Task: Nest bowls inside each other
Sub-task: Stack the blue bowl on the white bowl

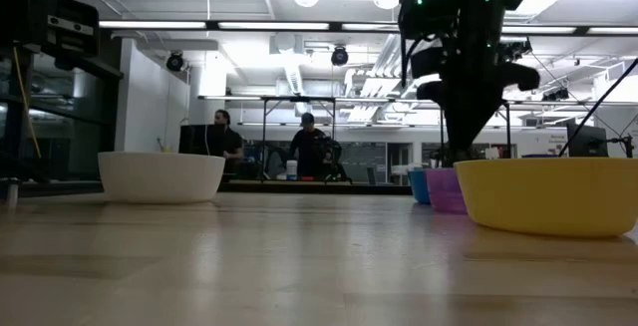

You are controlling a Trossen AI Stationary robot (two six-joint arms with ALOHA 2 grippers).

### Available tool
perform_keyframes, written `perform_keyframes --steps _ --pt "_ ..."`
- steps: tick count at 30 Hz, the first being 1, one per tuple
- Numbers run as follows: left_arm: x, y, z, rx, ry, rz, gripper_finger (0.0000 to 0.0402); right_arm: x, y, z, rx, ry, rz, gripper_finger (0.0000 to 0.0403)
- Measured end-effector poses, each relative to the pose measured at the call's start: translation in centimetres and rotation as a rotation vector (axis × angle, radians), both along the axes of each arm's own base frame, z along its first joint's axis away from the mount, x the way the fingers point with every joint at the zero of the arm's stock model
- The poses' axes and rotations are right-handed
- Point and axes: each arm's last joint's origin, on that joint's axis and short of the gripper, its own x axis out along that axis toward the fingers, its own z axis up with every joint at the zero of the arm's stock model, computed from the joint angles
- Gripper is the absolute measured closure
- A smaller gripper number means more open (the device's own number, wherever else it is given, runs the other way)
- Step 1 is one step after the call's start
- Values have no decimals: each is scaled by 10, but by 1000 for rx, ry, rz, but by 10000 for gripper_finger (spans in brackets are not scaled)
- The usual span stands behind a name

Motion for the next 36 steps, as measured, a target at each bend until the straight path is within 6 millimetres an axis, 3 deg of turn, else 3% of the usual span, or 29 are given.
perform_keyframes --steps 10,21,30,36 --pt "0 0 0 0 0 0 352 -7 -41 -1 -28 -46 -198 322" --pt "0 0 0 0 0 0 352 -19 -73 -10 -17 -24 -332 322" --pt "0 0 0 0 0 0 352 -17 -88 -28 -6 12 -365 322" --pt "0 0 0 0 0 0 352 -17 -93 -28 -20 -5 -381 322"
